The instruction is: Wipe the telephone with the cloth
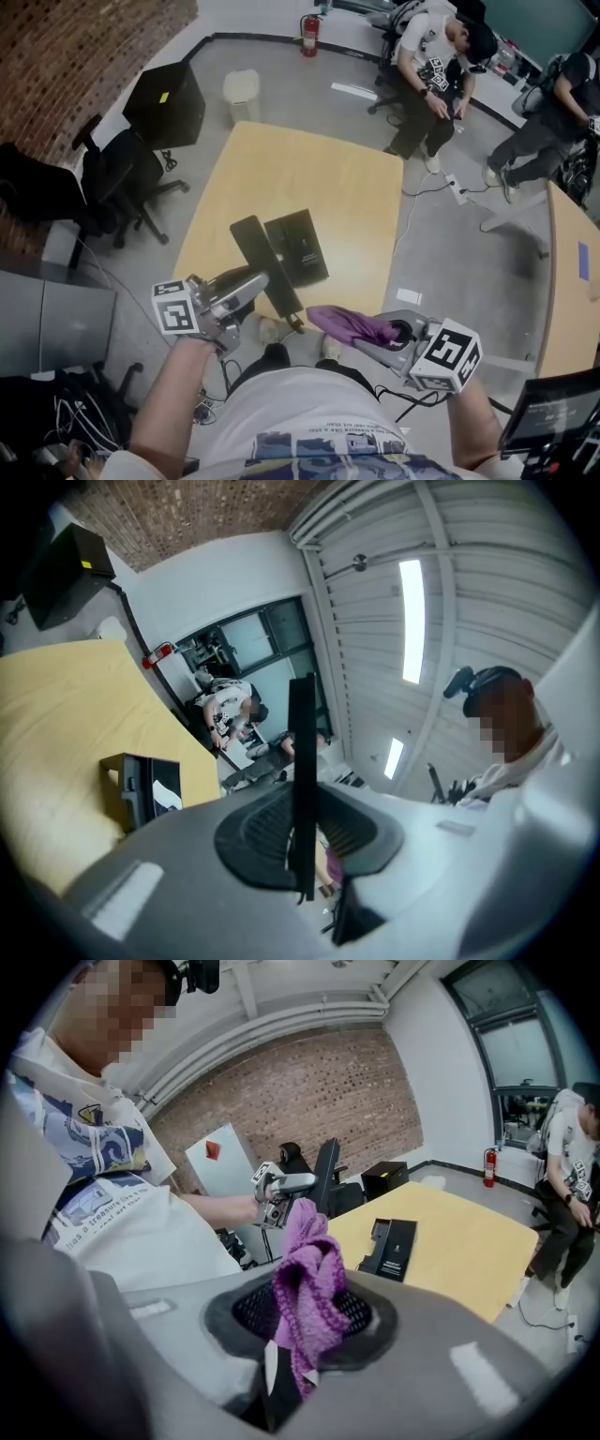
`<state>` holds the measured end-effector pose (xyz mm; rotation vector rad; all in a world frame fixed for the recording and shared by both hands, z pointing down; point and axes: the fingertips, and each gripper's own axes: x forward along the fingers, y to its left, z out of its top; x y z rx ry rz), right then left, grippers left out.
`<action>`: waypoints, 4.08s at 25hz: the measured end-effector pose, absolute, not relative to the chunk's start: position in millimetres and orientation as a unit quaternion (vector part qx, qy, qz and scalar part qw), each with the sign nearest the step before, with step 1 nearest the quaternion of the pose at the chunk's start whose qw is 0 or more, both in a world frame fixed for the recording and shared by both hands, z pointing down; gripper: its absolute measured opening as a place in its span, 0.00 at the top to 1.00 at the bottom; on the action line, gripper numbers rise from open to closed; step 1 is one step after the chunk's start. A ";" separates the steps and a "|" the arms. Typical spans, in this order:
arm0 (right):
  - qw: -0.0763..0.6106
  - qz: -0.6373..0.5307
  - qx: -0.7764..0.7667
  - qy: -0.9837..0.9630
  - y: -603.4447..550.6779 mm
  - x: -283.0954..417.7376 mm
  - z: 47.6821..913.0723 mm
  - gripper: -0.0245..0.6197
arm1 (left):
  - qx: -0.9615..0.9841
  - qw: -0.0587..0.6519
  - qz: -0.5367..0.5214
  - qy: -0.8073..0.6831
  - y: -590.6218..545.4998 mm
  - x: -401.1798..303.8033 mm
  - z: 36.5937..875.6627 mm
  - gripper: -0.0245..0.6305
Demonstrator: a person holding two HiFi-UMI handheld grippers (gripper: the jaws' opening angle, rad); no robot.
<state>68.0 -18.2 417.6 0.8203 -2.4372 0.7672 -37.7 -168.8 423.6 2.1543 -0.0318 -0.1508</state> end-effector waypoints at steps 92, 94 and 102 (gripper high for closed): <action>0.120 0.306 0.424 -0.844 -47.0 116.8 419.8 0.83 | 0.821 0.487 0.119 -0.274 -200.0 -56.7 612.2 0.64; 0.117 0.298 0.410 -0.854 -48.8 121.5 419.3 0.83 | 0.826 0.462 0.126 -0.297 -185.5 -66.2 597.2 0.66; 0.150 0.265 0.360 -0.882 -41.5 128.8 439.6 0.83 | 0.844 0.370 0.173 -0.346 -81.6 -88.3 533.9 0.90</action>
